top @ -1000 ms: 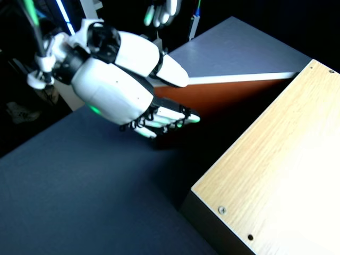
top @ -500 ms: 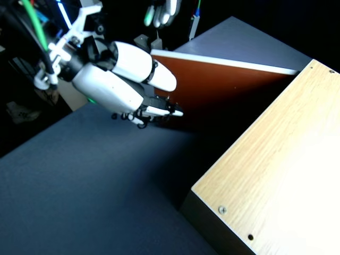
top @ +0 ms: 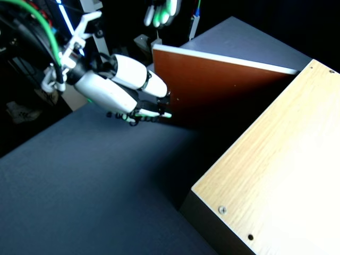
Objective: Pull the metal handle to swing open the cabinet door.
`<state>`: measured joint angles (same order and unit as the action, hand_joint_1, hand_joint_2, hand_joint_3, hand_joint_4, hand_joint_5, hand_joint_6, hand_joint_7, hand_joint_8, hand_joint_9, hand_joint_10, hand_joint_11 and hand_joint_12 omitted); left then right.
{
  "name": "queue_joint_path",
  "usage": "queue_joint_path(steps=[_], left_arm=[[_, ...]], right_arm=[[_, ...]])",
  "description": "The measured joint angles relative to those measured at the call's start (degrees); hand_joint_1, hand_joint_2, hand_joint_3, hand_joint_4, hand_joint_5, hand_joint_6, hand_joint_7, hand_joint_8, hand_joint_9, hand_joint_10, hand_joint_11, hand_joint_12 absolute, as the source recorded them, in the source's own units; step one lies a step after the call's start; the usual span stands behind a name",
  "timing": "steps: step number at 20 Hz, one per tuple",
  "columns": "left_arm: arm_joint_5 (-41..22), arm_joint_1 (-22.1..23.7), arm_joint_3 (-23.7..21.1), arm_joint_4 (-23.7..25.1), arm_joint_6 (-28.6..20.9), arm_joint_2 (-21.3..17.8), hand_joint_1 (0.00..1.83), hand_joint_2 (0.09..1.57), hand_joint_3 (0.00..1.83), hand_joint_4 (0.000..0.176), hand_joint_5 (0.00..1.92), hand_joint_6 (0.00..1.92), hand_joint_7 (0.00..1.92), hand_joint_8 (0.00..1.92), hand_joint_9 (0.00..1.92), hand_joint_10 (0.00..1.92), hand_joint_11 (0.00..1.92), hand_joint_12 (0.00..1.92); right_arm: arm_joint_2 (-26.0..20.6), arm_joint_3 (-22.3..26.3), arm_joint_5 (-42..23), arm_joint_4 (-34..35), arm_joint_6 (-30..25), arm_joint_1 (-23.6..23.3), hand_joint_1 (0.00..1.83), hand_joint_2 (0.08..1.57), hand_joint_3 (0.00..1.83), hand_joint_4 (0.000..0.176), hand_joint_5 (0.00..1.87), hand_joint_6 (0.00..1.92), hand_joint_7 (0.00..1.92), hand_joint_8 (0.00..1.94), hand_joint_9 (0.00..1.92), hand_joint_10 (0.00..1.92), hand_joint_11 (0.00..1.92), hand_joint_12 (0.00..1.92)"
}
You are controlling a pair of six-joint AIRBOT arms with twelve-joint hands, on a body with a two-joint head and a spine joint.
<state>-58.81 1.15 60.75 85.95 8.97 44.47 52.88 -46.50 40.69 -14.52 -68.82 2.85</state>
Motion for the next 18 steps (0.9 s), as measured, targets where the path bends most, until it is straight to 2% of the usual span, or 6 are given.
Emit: queue_joint_path(steps=[2, 5, 7, 9, 13, 18], left_arm=[[0.04, 0.00, 0.00, -0.04, -0.02, 0.00, 0.00, 1.57, 0.00, 0.000, 0.40, 0.00, 0.45, 0.00, 0.42, 0.00, 0.03, 0.85], [0.02, 0.00, 0.00, 0.00, 0.00, 0.00, 0.00, 1.57, 0.00, 0.000, 0.40, 0.00, 0.45, 0.00, 0.42, 0.00, 0.03, 0.85], [0.00, 0.00, 0.00, -0.02, -0.02, 0.00, 0.00, 1.57, 0.00, 0.000, 0.40, 0.00, 0.45, 0.00, 0.42, 0.00, 0.03, 0.85], [0.04, 0.00, 0.00, -0.02, 0.00, 0.00, 0.00, 1.57, 0.00, 0.000, 0.40, 0.00, 0.45, 0.00, 0.42, 0.00, 0.03, 0.85], [0.02, 0.00, 0.00, -0.02, 0.00, 0.00, 0.00, 1.57, 0.00, 0.000, 0.40, 0.00, 0.45, 0.00, 0.42, 0.00, 0.02, 0.85], [0.02, 0.00, 0.00, -0.02, 0.00, 0.00, 0.00, 1.57, 0.00, 0.000, 0.40, 0.00, 0.45, 0.00, 0.42, 0.00, 0.02, 0.85]], right_arm=[[0.42, 0.11, -0.94, -1.66, 1.18, 1.40, 0.00, 1.57, 0.11, 0.000, 0.42, 0.00, 0.43, 0.00, 0.39, 0.00, 0.00, 1.03], [1.03, -0.22, -3.32, -3.21, 10.67, 2.36, 0.00, 1.57, 0.11, 0.000, 0.42, 0.01, 0.43, 0.00, 0.40, 0.00, 0.00, 1.02], [1.25, -0.20, -4.09, -4.76, 11.87, 2.54, 0.00, 1.57, 0.11, 0.000, 0.42, 0.01, 0.43, 0.00, 0.40, 0.00, 0.00, 1.02], [1.25, -0.17, -5.73, -5.88, 18.36, 2.80, 0.00, 1.57, 0.10, 0.000, 0.41, 0.00, 0.42, 0.00, 0.39, 0.00, 0.00, 1.00], [1.25, 0.20, -7.56, -7.21, 19.28, 3.19, 0.00, 1.57, 0.11, 0.000, 0.42, 0.01, 0.44, 0.00, 0.40, 0.00, 0.00, 1.01], [1.42, 1.16, -9.53, -7.43, 25.57, 3.85, 0.00, 1.57, 0.10, 0.000, 0.41, 0.00, 0.42, 0.00, 0.38, 0.00, 0.00, 1.01]])
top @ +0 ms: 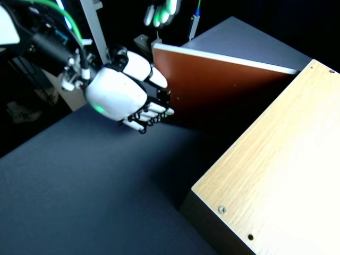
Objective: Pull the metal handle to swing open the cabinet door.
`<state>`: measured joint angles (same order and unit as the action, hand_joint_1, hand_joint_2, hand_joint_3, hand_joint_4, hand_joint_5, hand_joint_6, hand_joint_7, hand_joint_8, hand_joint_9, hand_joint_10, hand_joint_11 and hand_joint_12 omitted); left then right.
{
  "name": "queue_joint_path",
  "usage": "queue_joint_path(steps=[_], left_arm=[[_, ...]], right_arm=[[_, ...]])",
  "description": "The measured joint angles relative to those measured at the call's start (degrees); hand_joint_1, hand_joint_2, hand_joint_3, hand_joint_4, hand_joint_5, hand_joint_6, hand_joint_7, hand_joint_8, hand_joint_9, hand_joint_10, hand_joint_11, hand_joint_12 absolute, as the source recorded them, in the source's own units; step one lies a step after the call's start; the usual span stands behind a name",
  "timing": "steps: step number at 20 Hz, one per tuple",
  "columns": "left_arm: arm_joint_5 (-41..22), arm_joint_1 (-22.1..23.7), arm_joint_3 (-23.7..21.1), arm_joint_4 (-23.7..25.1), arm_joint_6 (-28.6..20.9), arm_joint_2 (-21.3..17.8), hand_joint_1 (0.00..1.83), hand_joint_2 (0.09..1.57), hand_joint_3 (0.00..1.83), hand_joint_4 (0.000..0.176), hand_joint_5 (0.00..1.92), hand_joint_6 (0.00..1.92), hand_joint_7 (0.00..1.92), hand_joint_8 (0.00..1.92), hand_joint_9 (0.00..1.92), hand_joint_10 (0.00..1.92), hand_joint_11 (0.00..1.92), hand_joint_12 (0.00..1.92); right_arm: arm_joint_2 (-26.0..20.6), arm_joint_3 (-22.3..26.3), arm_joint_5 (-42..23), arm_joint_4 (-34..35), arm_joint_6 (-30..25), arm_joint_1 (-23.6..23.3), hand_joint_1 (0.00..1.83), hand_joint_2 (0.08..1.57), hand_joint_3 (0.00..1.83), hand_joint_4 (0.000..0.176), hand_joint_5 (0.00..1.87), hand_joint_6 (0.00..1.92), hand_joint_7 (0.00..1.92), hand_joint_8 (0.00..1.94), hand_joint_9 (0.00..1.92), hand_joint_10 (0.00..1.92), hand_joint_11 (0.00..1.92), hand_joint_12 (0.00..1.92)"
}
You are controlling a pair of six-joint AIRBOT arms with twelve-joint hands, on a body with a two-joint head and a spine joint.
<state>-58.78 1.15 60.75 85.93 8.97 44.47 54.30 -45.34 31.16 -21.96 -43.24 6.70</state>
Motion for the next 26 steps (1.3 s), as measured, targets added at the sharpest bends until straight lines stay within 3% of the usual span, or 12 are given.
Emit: queue_joint_path(steps=[2, 11, 17, 26], left_arm=[[0.00, 0.00, 0.00, 0.00, 0.00, 0.00, 0.00, 1.57, 0.00, 0.000, 0.41, 0.00, 0.46, 0.00, 0.43, 0.00, 0.02, 0.86], [0.02, 0.00, 0.00, 0.02, 0.00, 0.00, 0.00, 1.57, 0.01, 0.000, 0.41, 0.00, 0.46, 0.00, 0.43, 0.00, 0.03, 0.86], [0.02, 0.00, 0.00, 0.00, 0.00, 0.00, 0.00, 1.57, 0.01, 0.000, 0.41, 0.00, 0.46, 0.00, 0.43, 0.00, 0.03, 0.86], [0.00, 0.00, 0.00, -0.02, -0.02, 0.00, 0.00, 1.57, 0.01, 0.000, 0.41, 0.00, 0.46, 0.00, 0.43, 0.00, 0.03, 0.87]], right_arm=[[0.00, 0.26, -1.25, -0.09, 2.62, 0.00, 0.00, 1.57, 0.11, 0.000, 0.41, 0.00, 0.42, 0.00, 0.39, 0.00, 0.00, 1.01], [0.52, 1.05, -9.49, -3.74, 2.86, 2.91, 0.00, 1.57, 0.11, 0.000, 0.41, 0.01, 0.43, 0.01, 0.39, 0.01, 0.00, 1.02], [2.62, -1.36, -25.68, -5.46, 2.97, 8.28, 0.00, 1.57, 0.11, 0.000, 0.41, 0.01, 0.43, 0.00, 0.40, 0.01, 0.00, 1.02], [6.64, -4.90, -42.01, -10.64, 5.84, 14.27, 0.00, 1.57, 0.11, 0.000, 0.40, 0.00, 0.42, 0.00, 0.38, 0.00, 0.00, 1.00]])
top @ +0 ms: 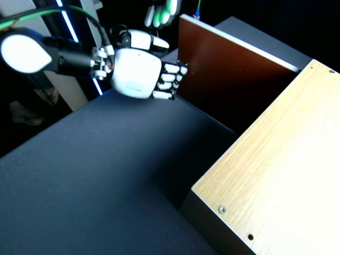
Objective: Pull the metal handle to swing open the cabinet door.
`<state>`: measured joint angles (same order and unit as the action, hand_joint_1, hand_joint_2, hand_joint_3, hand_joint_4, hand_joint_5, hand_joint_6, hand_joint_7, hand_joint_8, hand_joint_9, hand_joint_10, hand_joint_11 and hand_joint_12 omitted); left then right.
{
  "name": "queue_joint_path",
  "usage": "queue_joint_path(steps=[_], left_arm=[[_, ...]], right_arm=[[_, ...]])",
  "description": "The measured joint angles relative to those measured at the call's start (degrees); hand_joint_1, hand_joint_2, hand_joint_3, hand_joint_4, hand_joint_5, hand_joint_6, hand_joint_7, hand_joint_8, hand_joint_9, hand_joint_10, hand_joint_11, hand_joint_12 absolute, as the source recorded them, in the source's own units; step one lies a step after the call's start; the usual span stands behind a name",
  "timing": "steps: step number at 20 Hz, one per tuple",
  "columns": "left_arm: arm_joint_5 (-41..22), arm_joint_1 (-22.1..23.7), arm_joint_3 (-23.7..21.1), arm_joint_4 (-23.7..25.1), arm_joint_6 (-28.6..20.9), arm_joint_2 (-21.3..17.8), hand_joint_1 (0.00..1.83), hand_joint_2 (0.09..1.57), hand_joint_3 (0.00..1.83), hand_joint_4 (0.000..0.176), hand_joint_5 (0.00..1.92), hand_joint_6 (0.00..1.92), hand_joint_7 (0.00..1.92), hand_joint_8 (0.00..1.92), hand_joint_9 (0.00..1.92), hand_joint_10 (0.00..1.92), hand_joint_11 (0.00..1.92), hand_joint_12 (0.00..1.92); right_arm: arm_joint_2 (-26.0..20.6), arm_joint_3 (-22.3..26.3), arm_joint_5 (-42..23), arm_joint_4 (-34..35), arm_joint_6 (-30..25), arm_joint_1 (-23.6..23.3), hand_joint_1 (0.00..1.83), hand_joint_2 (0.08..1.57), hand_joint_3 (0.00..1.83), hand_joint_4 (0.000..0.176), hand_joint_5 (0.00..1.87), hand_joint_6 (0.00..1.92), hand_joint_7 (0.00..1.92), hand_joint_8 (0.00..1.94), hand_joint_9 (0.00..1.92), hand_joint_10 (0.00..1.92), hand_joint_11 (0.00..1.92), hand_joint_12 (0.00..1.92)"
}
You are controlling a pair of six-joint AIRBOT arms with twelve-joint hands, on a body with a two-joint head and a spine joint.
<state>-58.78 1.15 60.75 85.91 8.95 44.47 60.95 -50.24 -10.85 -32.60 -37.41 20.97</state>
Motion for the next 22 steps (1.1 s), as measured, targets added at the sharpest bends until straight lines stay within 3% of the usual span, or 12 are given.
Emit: queue_joint_path(steps=[5, 8, 10, 22], left_arm=[[0.04, 0.00, 0.00, 0.02, 0.00, 0.00, 0.00, 1.57, 0.00, 0.000, 0.41, 0.00, 0.46, 0.00, 0.43, 0.00, 0.03, 0.86], [0.00, 0.00, 0.00, 0.00, 0.00, 0.00, 0.00, 1.57, 0.00, 0.000, 0.41, 0.00, 0.46, 0.00, 0.42, 0.00, 0.03, 0.86], [0.00, 0.00, 0.00, 0.02, 0.00, 0.00, 0.00, 1.57, 0.01, 0.000, 0.41, 0.00, 0.46, 0.00, 0.42, 0.00, 0.02, 0.85], [0.00, 0.00, 0.00, 0.02, 0.02, 0.00, 0.00, 1.57, 0.01, 0.000, 0.41, 0.01, 0.45, 0.00, 0.41, 0.00, 0.03, 0.83]], right_arm=[[2.93, -2.29, -7.37, -0.24, 0.24, 1.81, 0.00, 1.57, 0.12, 0.000, 0.42, 0.01, 0.43, 0.00, 0.39, 0.00, 0.00, 1.03], [4.96, -3.06, -13.53, 10.78, 12.57, 4.42, 0.00, 1.57, 0.12, 0.000, 0.41, 0.00, 0.43, 0.00, 0.38, 0.00, 0.00, 1.02], [6.32, -3.74, -17.20, 12.48, 16.46, 5.73, 0.00, 1.57, 0.12, 0.000, 0.41, 0.00, 0.43, 0.00, 0.38, 0.00, 0.00, 1.02], [8.17, -5.09, -21.11, 12.50, 18.25, 5.70, 0.00, 1.57, 0.11, 0.000, 0.41, 0.00, 0.42, 0.00, 0.39, 0.00, 0.00, 1.01]])
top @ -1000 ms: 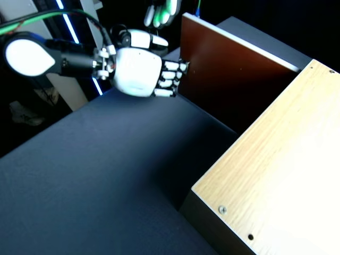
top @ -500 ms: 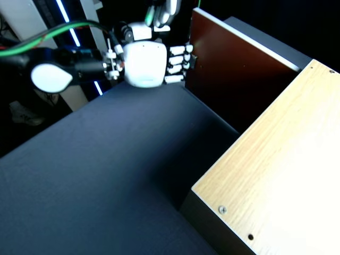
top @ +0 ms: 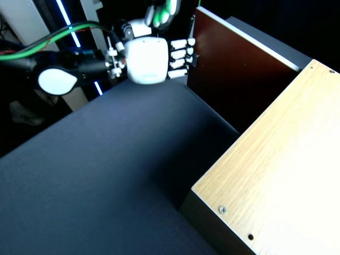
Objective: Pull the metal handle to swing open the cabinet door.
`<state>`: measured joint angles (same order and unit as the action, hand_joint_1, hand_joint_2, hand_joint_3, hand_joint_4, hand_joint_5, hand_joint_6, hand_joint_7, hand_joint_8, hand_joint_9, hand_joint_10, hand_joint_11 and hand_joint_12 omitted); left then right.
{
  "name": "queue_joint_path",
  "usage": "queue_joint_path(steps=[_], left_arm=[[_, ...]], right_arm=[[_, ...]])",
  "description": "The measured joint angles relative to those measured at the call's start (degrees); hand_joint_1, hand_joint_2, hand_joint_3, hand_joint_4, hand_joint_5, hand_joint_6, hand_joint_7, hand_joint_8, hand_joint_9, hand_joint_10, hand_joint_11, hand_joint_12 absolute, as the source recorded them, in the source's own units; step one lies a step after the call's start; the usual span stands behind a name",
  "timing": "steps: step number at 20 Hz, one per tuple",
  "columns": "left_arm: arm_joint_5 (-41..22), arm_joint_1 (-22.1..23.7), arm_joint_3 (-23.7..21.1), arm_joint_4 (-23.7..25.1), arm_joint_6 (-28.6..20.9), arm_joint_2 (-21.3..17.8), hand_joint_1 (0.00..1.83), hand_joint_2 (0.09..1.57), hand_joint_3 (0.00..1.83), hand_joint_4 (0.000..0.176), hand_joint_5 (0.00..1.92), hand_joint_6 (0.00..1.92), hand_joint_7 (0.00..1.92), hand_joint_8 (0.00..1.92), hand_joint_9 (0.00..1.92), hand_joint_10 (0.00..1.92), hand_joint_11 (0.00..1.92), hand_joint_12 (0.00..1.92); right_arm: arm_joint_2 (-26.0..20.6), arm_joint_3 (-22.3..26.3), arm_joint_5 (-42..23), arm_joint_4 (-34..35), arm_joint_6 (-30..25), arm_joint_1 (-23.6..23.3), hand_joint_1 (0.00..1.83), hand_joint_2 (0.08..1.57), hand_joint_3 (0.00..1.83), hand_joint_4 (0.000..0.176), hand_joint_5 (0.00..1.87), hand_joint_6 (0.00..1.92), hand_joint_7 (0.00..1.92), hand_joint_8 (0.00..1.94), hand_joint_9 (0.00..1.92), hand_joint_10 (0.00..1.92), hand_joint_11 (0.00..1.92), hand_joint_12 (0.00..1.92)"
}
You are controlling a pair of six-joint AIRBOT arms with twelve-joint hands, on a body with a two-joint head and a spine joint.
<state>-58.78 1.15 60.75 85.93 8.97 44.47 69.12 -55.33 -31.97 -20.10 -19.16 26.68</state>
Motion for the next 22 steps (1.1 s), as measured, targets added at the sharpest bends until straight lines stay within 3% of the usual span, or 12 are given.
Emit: queue_joint_path(steps=[7, 10, 14, 22], left_arm=[[0.02, 0.00, 0.00, 0.00, 0.00, 0.00, 0.00, 1.57, 0.01, 0.000, 0.42, 0.01, 0.46, 0.00, 0.42, 0.00, 0.03, 0.83], [0.00, 0.00, 0.00, 0.00, -0.02, 0.00, 0.00, 1.57, 0.01, 0.000, 0.42, 0.00, 0.46, 0.00, 0.43, 0.01, 0.04, 0.83], [0.00, 0.00, 0.00, 0.00, -0.02, 0.00, 0.00, 1.57, 0.01, 0.000, 0.40, 0.00, 0.46, 0.00, 0.43, 0.00, 0.04, 0.83], [0.02, 0.00, 0.00, 0.00, -0.02, 0.00, 0.00, 1.57, 0.01, 0.000, 0.39, 0.00, 0.46, 0.00, 0.43, 0.00, 0.05, 0.82]], right_arm=[[-0.24, -0.85, -0.87, 0.00, 4.98, 0.00, 0.00, 1.57, 0.12, 0.000, 0.38, 0.00, 0.39, 0.00, 0.36, 0.00, 0.00, 0.96], [-2.05, -1.20, -1.16, 0.24, 13.22, 0.44, 0.00, 1.57, 0.12, 0.000, 0.40, 0.01, 0.41, 0.01, 0.38, 0.01, 0.00, 1.01], [-4.11, -1.60, 0.72, -0.07, 16.63, 1.44, 0.00, 1.57, 0.11, 0.000, 0.40, 0.00, 0.42, 0.00, 0.38, 0.01, 0.00, 1.00], [-9.22, -1.84, 3.28, -0.33, 16.90, 1.42, 0.00, 1.57, 0.10, 0.000, 0.40, 0.00, 0.42, 0.00, 0.39, 0.00, 0.00, 1.00]])
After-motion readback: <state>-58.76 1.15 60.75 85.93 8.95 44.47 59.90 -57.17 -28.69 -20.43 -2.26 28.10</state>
